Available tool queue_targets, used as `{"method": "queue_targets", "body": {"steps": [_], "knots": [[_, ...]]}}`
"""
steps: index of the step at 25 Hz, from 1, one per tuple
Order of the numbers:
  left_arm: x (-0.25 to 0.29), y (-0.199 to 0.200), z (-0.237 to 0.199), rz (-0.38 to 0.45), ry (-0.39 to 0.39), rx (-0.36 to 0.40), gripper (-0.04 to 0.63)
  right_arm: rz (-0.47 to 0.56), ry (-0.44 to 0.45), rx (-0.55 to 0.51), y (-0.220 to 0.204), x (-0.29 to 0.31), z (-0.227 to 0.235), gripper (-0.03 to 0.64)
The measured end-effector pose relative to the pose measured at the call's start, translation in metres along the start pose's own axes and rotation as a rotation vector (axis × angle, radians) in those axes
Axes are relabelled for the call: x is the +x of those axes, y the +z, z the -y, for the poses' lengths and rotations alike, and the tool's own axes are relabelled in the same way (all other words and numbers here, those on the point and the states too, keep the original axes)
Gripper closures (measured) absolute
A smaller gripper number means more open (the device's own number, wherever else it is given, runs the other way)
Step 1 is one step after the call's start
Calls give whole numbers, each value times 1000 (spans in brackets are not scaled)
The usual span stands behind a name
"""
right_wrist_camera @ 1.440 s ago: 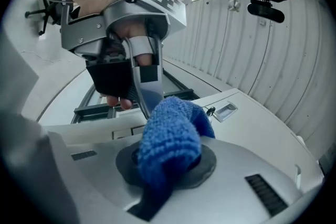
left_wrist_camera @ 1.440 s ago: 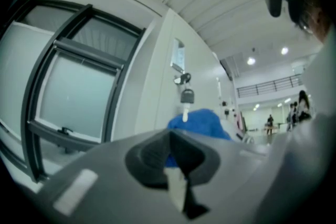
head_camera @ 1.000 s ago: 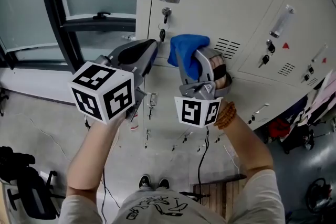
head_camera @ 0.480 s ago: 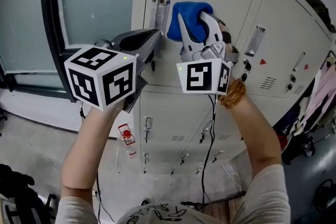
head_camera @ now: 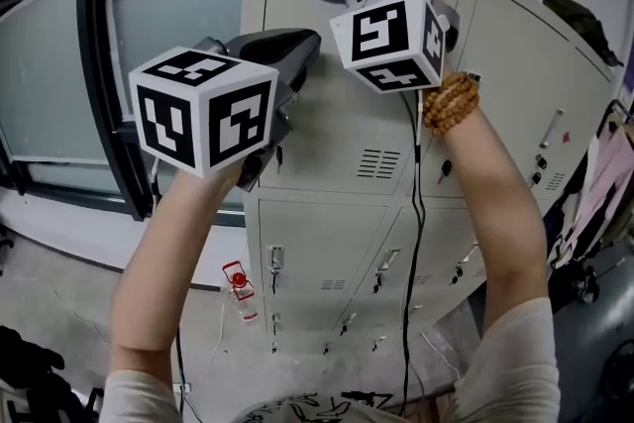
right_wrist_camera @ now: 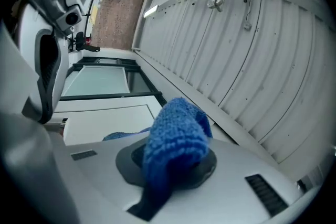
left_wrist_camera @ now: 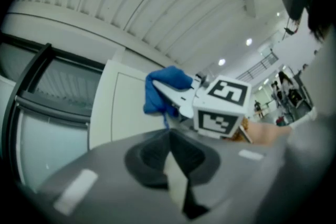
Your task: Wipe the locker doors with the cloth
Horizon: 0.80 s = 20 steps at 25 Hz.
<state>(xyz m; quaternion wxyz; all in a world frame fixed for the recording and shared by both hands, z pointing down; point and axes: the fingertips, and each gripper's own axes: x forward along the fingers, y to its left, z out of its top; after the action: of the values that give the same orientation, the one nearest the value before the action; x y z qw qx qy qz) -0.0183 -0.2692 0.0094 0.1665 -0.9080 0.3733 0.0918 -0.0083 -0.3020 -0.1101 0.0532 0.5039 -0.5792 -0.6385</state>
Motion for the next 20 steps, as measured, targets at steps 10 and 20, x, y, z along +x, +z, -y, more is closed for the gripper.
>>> {"method": "queue_targets", "body": {"steps": [10, 20], "knots": [[-2, -27, 8, -38, 9, 0, 594, -5, -88, 111, -33, -29, 22, 584], [-8, -64, 37, -67, -6, -7, 594, -46, -38, 120, -62, -95, -51, 584]]}}
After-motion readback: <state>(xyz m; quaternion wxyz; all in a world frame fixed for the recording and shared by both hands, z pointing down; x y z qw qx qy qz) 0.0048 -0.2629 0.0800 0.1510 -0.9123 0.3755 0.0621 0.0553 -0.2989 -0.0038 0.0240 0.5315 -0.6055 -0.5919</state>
